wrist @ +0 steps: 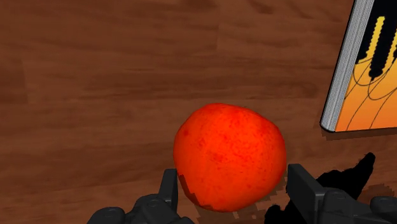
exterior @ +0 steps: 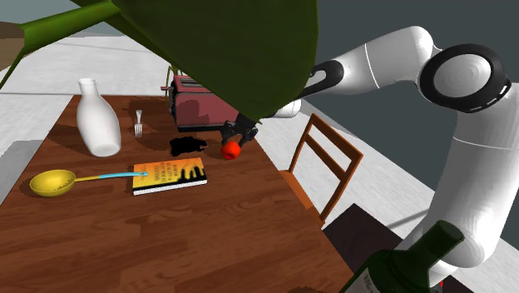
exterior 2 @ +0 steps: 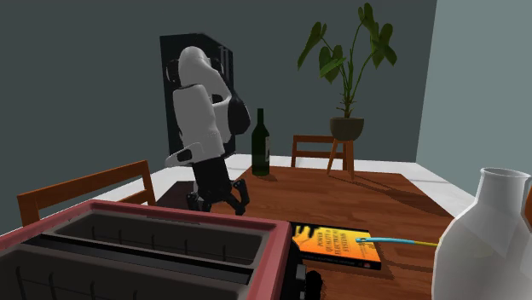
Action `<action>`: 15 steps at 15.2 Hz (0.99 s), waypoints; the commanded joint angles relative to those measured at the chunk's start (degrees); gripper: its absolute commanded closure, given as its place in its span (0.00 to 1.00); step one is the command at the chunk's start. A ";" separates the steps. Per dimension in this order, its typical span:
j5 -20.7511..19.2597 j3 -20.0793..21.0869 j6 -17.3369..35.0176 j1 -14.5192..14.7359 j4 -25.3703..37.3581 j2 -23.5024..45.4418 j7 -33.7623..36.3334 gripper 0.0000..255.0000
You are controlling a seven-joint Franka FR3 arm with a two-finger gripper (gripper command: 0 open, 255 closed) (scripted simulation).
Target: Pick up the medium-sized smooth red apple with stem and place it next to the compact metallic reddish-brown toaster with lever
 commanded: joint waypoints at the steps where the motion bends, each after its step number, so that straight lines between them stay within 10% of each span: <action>1: 0.01 0.02 0.32 0.05 -0.43 0.53 -0.12 1.00; 7: 0.01 0.01 0.32 0.05 -0.42 0.54 -0.12 1.00; 8: 0.05 0.02 0.30 -0.01 -0.43 0.53 -0.22 0.00; 15: 0.90 0.30 -2.41 -0.90 -0.99 -2.71 -0.70 0.00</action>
